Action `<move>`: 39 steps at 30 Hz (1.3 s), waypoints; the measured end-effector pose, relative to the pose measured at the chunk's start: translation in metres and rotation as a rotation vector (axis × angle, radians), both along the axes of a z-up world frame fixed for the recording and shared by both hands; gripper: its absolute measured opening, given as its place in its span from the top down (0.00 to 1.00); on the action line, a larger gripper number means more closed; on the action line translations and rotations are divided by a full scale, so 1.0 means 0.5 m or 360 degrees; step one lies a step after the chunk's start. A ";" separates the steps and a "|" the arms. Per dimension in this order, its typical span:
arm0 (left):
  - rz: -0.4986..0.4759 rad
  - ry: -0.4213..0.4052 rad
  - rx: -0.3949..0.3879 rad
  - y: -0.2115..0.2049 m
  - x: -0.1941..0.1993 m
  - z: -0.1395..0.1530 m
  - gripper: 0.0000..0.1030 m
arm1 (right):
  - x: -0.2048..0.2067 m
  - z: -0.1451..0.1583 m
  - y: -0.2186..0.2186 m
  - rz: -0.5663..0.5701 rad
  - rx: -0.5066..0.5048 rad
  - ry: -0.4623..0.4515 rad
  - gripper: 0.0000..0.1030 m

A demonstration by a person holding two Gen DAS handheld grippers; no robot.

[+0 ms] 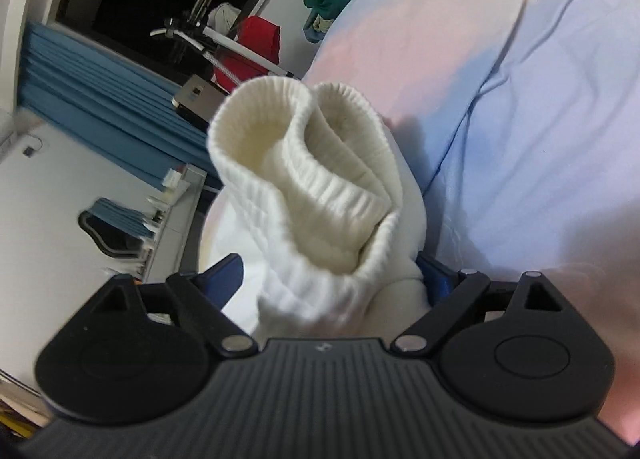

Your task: Fold clothes

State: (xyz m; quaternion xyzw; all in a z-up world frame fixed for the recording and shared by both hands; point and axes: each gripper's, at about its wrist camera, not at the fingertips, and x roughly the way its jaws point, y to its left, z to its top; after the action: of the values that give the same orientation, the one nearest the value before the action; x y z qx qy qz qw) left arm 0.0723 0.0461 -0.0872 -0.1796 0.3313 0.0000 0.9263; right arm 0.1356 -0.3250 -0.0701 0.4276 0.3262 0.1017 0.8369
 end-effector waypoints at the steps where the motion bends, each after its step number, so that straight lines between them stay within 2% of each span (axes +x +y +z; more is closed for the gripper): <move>1: -0.0017 0.0006 -0.0042 0.007 -0.001 0.004 0.08 | 0.004 -0.004 0.007 -0.0006 -0.0089 0.0055 0.22; 2: -0.0033 0.0013 -0.0084 0.014 -0.002 0.007 0.08 | 0.007 -0.007 0.013 -0.0013 -0.0167 0.0103 0.31; 4: -0.0067 0.0026 -0.0169 0.028 -0.005 0.015 0.09 | 0.004 -0.009 0.012 -0.0031 -0.0181 0.0114 0.38; 5: -0.0083 0.0032 -0.0211 0.035 -0.006 0.018 0.09 | 0.002 -0.009 0.011 -0.0039 -0.0186 0.0115 0.45; 6: -0.0100 0.0039 -0.0253 0.041 -0.007 0.022 0.09 | -0.003 0.001 0.010 -0.0045 -0.0183 0.0083 0.51; 8: -0.0133 0.0052 -0.0338 0.055 -0.009 0.029 0.09 | -0.014 0.024 0.013 -0.0059 -0.0212 0.0014 0.55; 12: -0.0176 0.0106 -0.0460 0.067 0.016 0.014 0.00 | -0.026 0.046 0.018 -0.0085 -0.0242 -0.0050 0.57; 19: -0.0230 0.0226 -0.0633 0.073 0.086 -0.038 0.00 | -0.014 0.054 0.020 -0.0099 -0.0231 -0.0052 0.58; 26: -0.0283 0.0346 -0.0807 0.080 0.155 -0.090 0.04 | -0.022 0.072 0.023 -0.0090 -0.0235 -0.0129 0.59; 27: -0.0289 0.0343 -0.0794 0.076 0.159 -0.091 0.04 | -0.020 0.072 0.025 -0.0089 -0.0239 -0.0129 0.59; 33: -0.0296 0.0263 -0.0652 0.059 0.156 -0.080 0.29 | -0.007 0.056 0.019 -0.0098 -0.0212 -0.0068 0.59; 36: -0.0294 0.0189 -0.0622 0.057 0.144 -0.067 0.42 | -0.009 0.064 0.025 -0.0093 -0.0238 -0.0095 0.59; 39: -0.0307 0.0094 -0.0754 0.071 0.123 -0.048 0.50 | -0.023 0.092 0.039 -0.0081 -0.0284 -0.0199 0.59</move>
State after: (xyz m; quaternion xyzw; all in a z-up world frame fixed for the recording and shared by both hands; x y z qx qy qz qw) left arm 0.1338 0.0816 -0.1110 -0.3591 0.3645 -0.1609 0.8440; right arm 0.1239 -0.3053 -0.0242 0.3523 0.2702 0.0774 0.8927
